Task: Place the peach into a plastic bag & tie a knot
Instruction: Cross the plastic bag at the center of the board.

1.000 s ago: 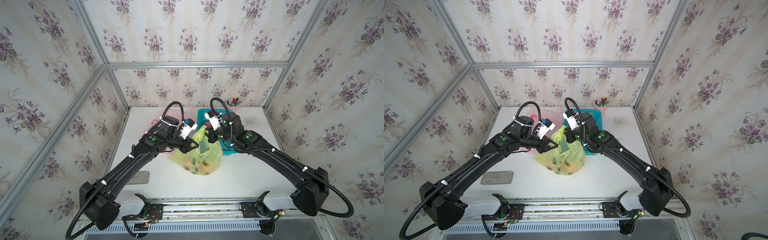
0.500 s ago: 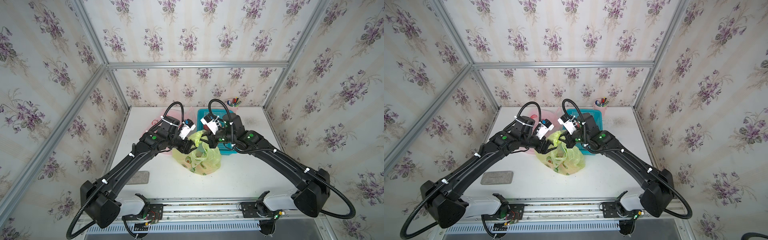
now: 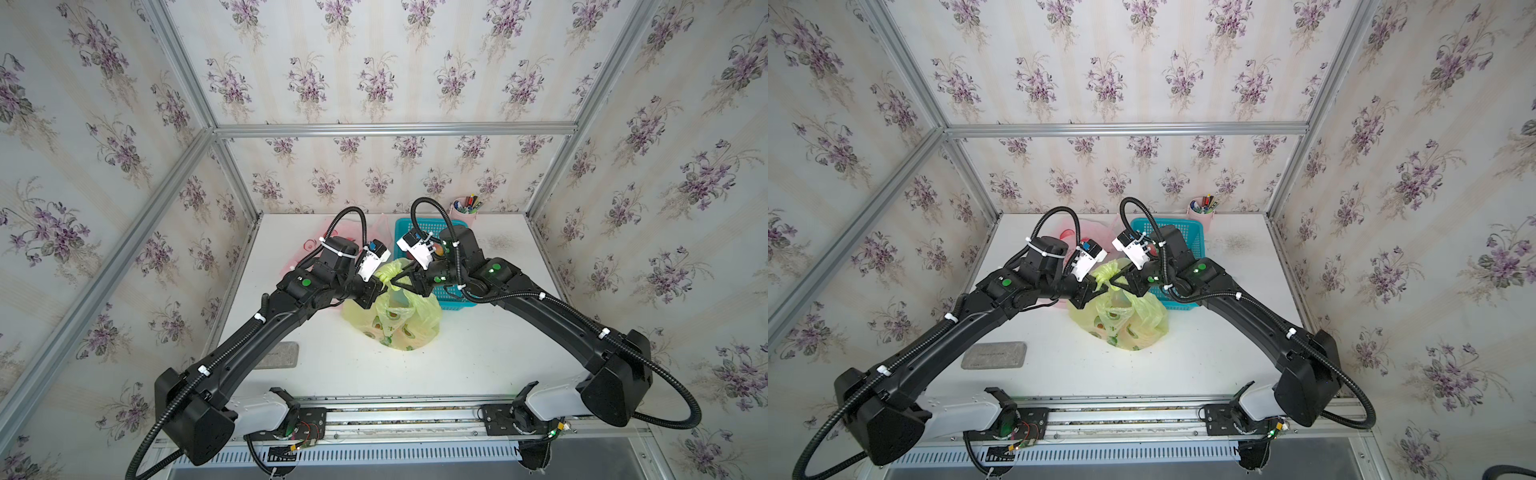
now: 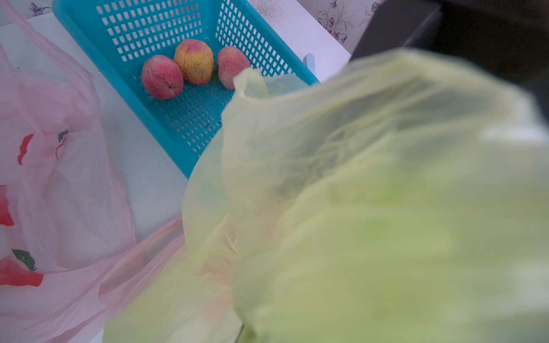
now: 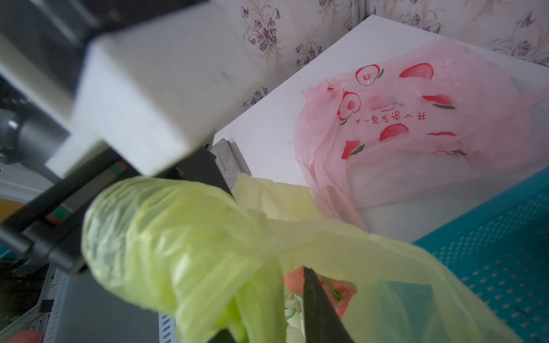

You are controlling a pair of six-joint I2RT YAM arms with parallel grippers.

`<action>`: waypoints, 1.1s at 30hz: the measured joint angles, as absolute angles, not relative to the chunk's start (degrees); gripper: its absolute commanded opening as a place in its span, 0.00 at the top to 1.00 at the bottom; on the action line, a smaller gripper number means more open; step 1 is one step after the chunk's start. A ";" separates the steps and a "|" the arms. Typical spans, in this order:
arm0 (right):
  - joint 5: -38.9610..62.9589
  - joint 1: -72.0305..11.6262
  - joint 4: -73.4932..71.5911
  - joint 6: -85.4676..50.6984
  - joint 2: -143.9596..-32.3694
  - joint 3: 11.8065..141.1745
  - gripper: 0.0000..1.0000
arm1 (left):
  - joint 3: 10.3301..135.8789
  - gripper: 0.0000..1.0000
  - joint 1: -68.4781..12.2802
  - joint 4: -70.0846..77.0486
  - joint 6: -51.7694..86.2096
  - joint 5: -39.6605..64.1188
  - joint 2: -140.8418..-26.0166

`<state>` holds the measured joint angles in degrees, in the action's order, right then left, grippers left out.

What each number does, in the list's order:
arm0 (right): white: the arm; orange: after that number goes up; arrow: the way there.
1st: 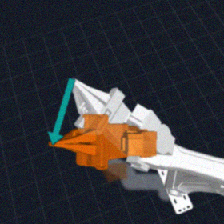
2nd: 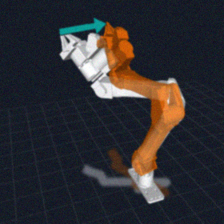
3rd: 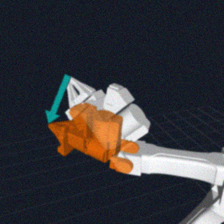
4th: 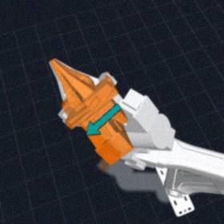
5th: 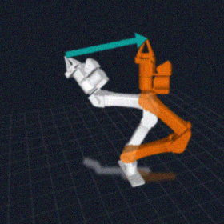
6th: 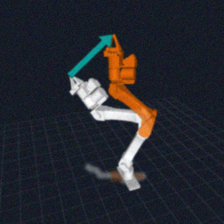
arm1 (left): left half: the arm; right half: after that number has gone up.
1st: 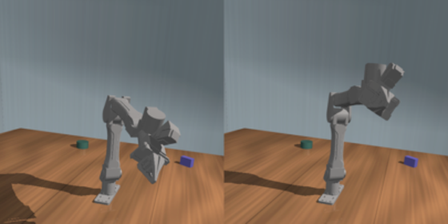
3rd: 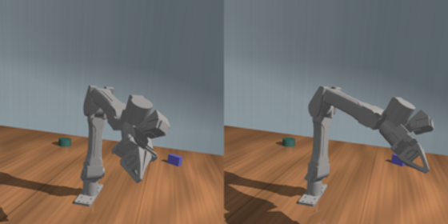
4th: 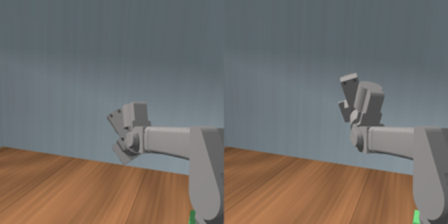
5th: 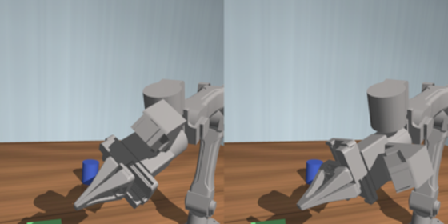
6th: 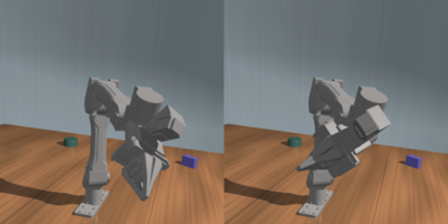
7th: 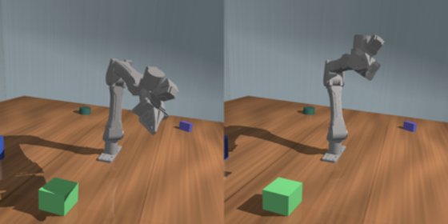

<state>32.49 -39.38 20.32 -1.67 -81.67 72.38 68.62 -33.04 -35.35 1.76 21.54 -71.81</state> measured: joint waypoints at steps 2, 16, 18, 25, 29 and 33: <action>31.38 -39.35 20.78 -1.67 -81.58 72.40 0.72 | 68.66 1.00 -33.04 -35.70 2.31 21.41 -71.22; 26.37 -39.42 20.84 -1.98 -81.03 72.97 0.98 | 68.95 1.00 -33.43 -38.44 4.62 24.58 -70.06; 25.65 -39.42 20.78 -2.48 -81.03 73.19 1.00 | 68.95 1.00 -33.82 -38.44 5.02 25.36 -70.06; 22.57 -39.70 17.74 -4.40 -80.75 72.31 1.00 | 69.36 1.00 -36.03 -38.04 5.65 27.73 -71.50; 20.05 -40.56 14.46 -5.19 -79.70 70.30 1.00 | 69.10 1.00 -36.23 -36.51 6.61 30.30 -71.48; 16.80 -42.35 10.61 -4.99 -78.50 68.29 1.00 | 69.34 1.00 -36.25 -35.59 6.74 33.10 -71.72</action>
<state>16.80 -42.35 10.61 -4.99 -78.50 68.29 69.34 -36.25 -35.59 6.74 33.10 -71.72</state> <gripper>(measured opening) 0.049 0.052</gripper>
